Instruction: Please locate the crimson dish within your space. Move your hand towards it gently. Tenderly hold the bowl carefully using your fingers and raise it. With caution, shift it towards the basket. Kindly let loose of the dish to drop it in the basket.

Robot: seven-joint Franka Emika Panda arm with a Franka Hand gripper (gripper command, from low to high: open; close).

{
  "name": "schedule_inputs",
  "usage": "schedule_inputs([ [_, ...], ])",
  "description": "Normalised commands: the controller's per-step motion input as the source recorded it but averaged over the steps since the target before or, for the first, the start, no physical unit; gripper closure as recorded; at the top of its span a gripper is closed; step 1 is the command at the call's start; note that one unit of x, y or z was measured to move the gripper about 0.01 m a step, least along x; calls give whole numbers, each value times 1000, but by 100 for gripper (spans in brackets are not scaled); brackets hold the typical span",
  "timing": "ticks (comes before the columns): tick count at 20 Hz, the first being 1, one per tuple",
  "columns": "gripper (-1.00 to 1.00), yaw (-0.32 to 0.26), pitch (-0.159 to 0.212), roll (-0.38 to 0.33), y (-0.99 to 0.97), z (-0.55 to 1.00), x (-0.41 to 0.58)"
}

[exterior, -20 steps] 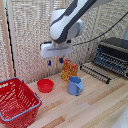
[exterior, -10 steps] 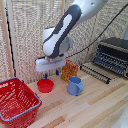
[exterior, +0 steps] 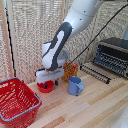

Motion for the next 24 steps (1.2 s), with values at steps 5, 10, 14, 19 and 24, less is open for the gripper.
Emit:
schedule_inputs([
  [5, 100, 41, 0, 0, -10, -63, 61],
  [10, 100, 0, 3, 0, 8, 0, 25],
  [14, 100, 0, 12, 0, 34, 0, 0],
  [19, 100, 0, 24, 0, 137, 0, 0],
  [24, 100, 7, 15, 5, 118, 185, 41],
])
